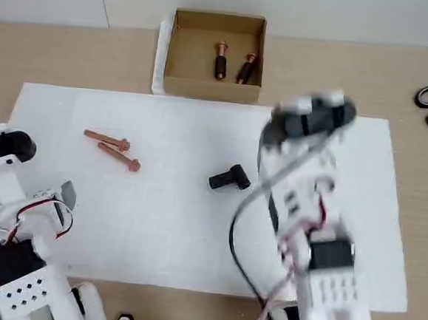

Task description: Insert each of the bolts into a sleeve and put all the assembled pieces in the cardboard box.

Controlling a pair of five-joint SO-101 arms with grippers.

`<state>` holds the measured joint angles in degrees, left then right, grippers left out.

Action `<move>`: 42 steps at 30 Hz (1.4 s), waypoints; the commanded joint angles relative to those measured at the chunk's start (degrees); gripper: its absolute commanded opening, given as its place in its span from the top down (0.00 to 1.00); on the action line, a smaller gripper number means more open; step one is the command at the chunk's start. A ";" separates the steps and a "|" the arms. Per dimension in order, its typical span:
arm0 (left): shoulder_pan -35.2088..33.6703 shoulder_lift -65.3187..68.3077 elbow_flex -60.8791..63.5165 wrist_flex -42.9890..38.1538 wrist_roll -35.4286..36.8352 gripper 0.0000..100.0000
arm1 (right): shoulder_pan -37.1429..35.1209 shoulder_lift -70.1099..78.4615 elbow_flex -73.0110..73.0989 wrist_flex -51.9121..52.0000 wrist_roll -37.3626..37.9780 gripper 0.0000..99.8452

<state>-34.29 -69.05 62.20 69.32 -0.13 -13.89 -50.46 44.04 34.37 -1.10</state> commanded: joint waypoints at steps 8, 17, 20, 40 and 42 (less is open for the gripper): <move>-0.26 -0.35 0.66 -1.05 -0.44 0.74 | 0.22 56.92 -53.36 -14.73 0.53 1.00; -0.26 -0.35 2.77 -0.97 -0.62 0.74 | -0.40 88.22 -84.48 -19.38 0.62 1.00; -0.35 -0.35 2.86 -0.97 -0.62 0.74 | -1.19 96.13 -92.31 -20.09 0.62 1.00; -0.35 -0.44 2.86 -0.18 -0.70 0.74 | -1.45 125.58 -120.53 -13.93 0.79 1.00; -0.35 -0.44 2.86 -0.18 -0.70 0.74 | -1.19 125.76 -121.41 -13.67 0.79 1.00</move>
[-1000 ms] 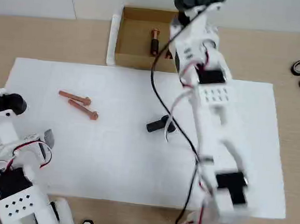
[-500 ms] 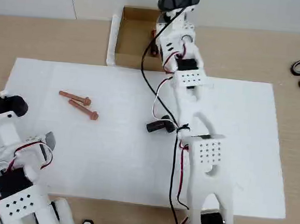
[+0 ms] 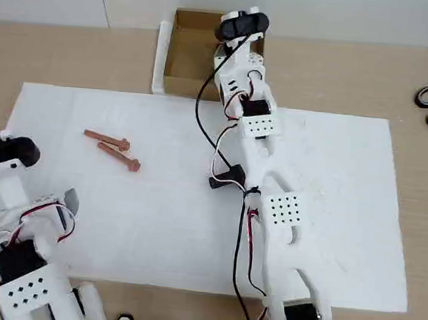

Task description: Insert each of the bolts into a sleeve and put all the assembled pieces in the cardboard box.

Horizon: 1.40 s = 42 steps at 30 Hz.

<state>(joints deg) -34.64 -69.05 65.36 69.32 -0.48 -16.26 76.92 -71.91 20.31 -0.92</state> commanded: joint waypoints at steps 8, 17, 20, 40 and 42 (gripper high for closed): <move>0.00 -0.44 -0.31 -0.18 -0.35 0.74 | 1.80 -1.54 -6.15 0.57 0.53 1.00; 0.00 -0.44 -0.31 -0.18 -0.35 0.74 | 1.89 -1.19 -5.89 2.33 0.35 0.90; 0.00 -0.44 -0.31 -0.18 -0.35 0.74 | 1.71 -1.54 -6.15 3.38 0.26 0.88; 0.09 -0.44 -0.31 -0.18 -0.35 0.74 | 1.10 -13.85 -24.62 30.81 0.44 0.88; 0.09 -0.44 -0.31 -0.18 -0.35 0.74 | 0.84 -19.65 -24.44 37.14 0.44 0.88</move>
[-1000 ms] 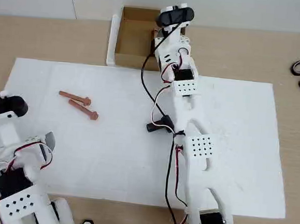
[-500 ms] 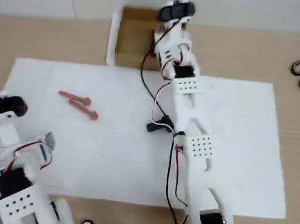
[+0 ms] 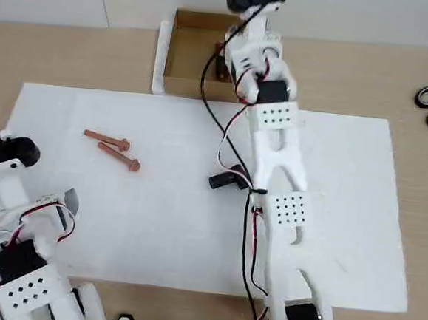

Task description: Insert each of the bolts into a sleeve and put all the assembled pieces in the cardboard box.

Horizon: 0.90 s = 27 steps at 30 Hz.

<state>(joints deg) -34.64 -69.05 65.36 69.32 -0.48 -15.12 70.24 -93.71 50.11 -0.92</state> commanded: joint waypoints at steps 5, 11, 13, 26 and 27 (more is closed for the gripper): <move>0.09 -0.44 -0.31 -0.18 -0.35 0.74 | -0.31 -22.02 -2.64 23.16 0.44 0.88; 0.09 -0.35 -0.22 -0.18 -0.35 0.74 | -0.40 -32.31 -2.64 45.85 0.26 0.88; 0.09 -0.35 -0.22 -0.18 -0.35 0.74 | -0.04 -34.59 -2.64 46.64 0.26 0.88; -0.18 -0.35 0.31 -0.18 -0.35 0.74 | -2.86 -48.31 16.44 47.08 0.62 0.88; -0.18 -0.35 0.31 -0.18 -0.35 0.74 | -2.86 -51.30 21.19 47.08 0.70 0.88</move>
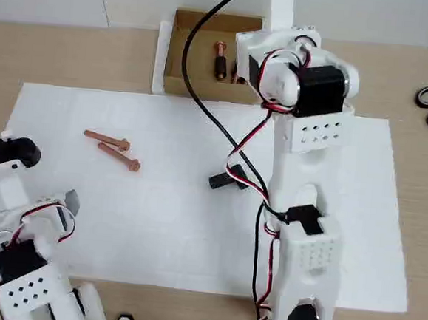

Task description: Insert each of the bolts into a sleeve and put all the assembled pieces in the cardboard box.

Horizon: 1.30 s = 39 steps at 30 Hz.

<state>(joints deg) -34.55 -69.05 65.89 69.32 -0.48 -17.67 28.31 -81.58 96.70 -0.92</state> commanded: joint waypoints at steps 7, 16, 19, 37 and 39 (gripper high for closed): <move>-0.26 -0.18 0.13 -0.44 -0.35 0.74 | -1.54 -30.37 49.32 -0.13 5.36 0.88; -0.09 -0.35 1.19 -1.41 -0.35 0.74 | 0.04 -43.21 82.46 -11.91 5.89 0.88; 0.00 -0.35 1.19 -1.41 -0.35 0.74 | 1.54 -43.12 88.35 -19.03 10.37 0.88; 0.00 -0.35 1.19 -1.41 -0.35 0.74 | 1.45 -22.64 94.68 -33.27 13.89 0.89; 0.00 -0.35 1.19 -1.41 -0.35 0.74 | 1.10 -21.49 93.89 -33.27 13.98 0.89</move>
<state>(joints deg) -34.55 -69.05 67.38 69.14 -0.48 -16.44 6.07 15.47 64.09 12.26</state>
